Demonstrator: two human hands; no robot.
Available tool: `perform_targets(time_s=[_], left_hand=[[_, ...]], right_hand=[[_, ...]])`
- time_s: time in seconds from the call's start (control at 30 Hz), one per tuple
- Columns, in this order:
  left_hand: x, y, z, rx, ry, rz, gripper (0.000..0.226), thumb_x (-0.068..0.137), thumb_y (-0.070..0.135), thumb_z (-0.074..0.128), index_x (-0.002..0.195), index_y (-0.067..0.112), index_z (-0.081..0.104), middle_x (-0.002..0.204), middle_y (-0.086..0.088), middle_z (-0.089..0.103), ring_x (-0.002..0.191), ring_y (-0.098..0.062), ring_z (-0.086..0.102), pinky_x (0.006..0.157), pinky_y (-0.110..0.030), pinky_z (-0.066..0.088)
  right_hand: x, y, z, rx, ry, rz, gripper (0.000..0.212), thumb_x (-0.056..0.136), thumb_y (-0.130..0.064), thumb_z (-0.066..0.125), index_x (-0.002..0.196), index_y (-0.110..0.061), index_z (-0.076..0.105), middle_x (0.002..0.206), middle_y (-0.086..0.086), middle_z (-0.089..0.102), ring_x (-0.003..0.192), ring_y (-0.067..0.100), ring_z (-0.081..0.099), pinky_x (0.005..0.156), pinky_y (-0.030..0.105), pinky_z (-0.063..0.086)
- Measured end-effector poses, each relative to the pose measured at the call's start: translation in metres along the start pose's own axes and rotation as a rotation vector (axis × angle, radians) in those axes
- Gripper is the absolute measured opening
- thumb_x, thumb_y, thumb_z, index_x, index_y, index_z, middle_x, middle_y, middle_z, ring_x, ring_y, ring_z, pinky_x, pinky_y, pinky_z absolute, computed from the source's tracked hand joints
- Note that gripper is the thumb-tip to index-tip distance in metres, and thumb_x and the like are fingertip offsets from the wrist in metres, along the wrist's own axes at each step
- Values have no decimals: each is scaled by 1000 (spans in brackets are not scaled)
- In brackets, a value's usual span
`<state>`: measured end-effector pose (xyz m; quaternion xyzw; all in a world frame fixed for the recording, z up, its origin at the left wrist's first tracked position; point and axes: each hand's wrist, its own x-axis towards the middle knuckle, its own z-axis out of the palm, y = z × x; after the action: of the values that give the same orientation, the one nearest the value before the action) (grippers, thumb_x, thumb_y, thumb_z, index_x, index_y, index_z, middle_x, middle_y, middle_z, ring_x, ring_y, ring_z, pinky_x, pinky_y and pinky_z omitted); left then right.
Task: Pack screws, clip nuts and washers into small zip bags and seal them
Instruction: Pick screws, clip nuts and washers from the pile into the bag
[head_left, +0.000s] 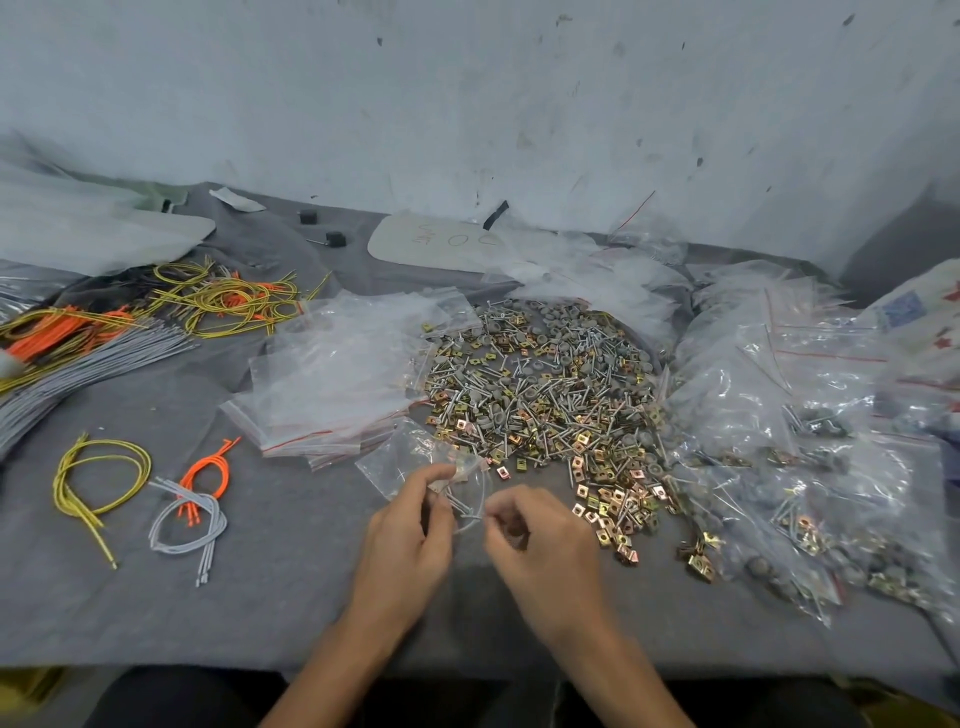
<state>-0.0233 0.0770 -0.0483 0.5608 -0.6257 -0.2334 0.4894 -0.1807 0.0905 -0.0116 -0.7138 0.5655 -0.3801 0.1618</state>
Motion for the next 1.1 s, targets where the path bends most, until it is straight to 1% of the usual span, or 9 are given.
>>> perform_targets(time_s=[0.13, 0.27, 0.43, 0.63, 0.73, 0.83, 0.93, 1.03, 1.1], left_hand=[[0, 1, 0, -3, 10, -16, 29, 93, 30, 48, 119, 42, 56, 67, 9, 59, 61, -10, 58, 63, -33, 51], [-1, 1, -1, 9, 16, -18, 29, 93, 31, 49, 118, 41, 56, 69, 10, 62, 63, -9, 61, 63, -32, 51], [-1, 2, -2, 16, 23, -20, 29, 92, 31, 49, 117, 43, 57, 74, 17, 64, 65, -3, 62, 63, -23, 49], [-1, 3, -1, 8, 34, -12, 26, 93, 28, 49, 116, 35, 62, 67, 6, 60, 58, -8, 55, 59, -25, 45], [0, 3, -1, 3, 30, -22, 25, 95, 26, 50, 116, 32, 62, 64, 3, 56, 56, -11, 52, 59, -31, 45], [0, 3, -1, 4, 28, -33, 24, 98, 21, 52, 116, 33, 62, 63, 5, 56, 58, -11, 53, 61, -36, 47], [0, 3, -1, -2, 26, -41, 26, 95, 28, 49, 116, 34, 62, 62, 8, 55, 57, -9, 53, 59, -36, 46], [-1, 2, -1, 6, 24, -38, 26, 96, 24, 52, 116, 36, 61, 61, 10, 54, 56, -8, 51, 57, -33, 44], [-1, 1, -1, 5, 23, -39, 26, 95, 25, 51, 116, 37, 60, 62, 8, 56, 57, -10, 53, 59, -36, 47]], right_hand=[[7, -6, 18, -121, 38, -115, 13, 85, -15, 75, 89, -22, 65, 88, -9, 65, 81, 17, 60, 70, 35, 52], [14, -4, 30, -171, 43, -121, 7, 93, -33, 68, 93, -29, 63, 92, -9, 66, 79, 17, 62, 63, 37, 50], [17, 8, 29, -140, -112, -156, 19, 100, -41, 53, 108, -32, 66, 102, -9, 69, 90, 17, 66, 72, 39, 51], [45, 19, 0, -63, 80, -121, 9, 94, -29, 63, 100, -30, 70, 99, -15, 68, 80, 2, 60, 74, 25, 51], [88, 30, -9, -190, -45, -38, 10, 97, -27, 62, 104, -31, 68, 104, -14, 62, 88, 9, 60, 76, 31, 48], [123, 35, -3, -321, -169, -38, 13, 100, -29, 58, 109, -30, 67, 114, -9, 60, 107, 17, 57, 79, 31, 43], [143, 37, 4, -404, -327, -37, 18, 101, -31, 57, 115, -30, 67, 125, -3, 57, 123, 23, 50, 95, 40, 45], [151, 36, 9, -434, -459, -33, 18, 100, -32, 57, 113, -27, 69, 123, 2, 57, 123, 27, 51, 100, 42, 45], [152, 35, 11, -451, -469, -48, 19, 100, -29, 57, 113, -23, 70, 119, 5, 57, 118, 28, 54, 96, 37, 42]])
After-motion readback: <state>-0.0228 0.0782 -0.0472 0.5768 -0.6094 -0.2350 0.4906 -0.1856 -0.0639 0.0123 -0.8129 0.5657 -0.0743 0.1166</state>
